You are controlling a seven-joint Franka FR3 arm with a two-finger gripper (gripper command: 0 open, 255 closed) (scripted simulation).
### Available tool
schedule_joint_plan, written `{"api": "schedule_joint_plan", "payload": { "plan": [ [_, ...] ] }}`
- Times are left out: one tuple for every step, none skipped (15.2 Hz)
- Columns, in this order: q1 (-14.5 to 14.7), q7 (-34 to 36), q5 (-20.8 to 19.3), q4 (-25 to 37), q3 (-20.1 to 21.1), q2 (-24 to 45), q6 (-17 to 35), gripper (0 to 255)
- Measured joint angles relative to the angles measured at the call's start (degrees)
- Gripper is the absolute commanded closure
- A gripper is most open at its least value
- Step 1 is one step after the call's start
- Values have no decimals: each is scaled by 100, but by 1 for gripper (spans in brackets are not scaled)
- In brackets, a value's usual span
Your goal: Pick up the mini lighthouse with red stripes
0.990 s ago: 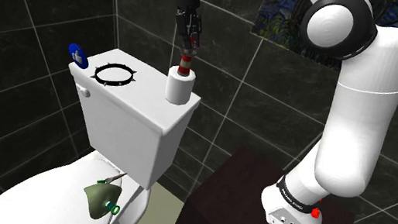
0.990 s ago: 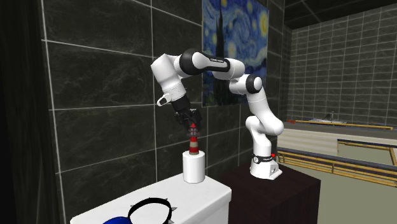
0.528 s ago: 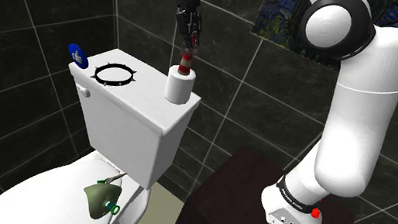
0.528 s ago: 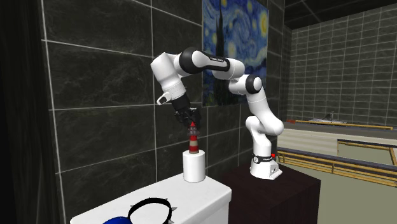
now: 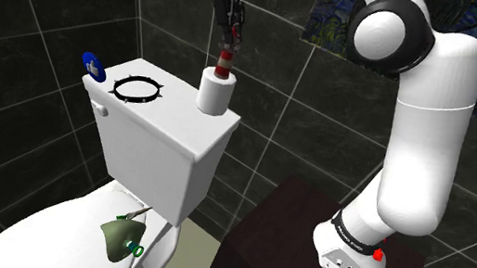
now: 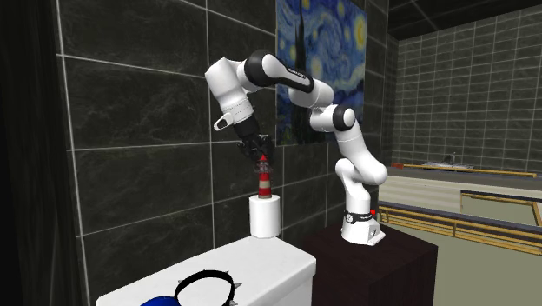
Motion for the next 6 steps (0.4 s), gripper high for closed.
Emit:
{"api": "schedule_joint_plan", "payload": {
  "plan": [
    [-3,7,3,193,1,72,-122,255],
    [-8,12,5,405,2,156,-250,255],
    [-9,27,11,594,4,214,-380,255],
    [-12,35,16,796,6,291,-504,255],
    [-13,57,24,1116,11,426,-688,255],
    [-16,63,27,1303,13,510,-792,255]
  ]
}}
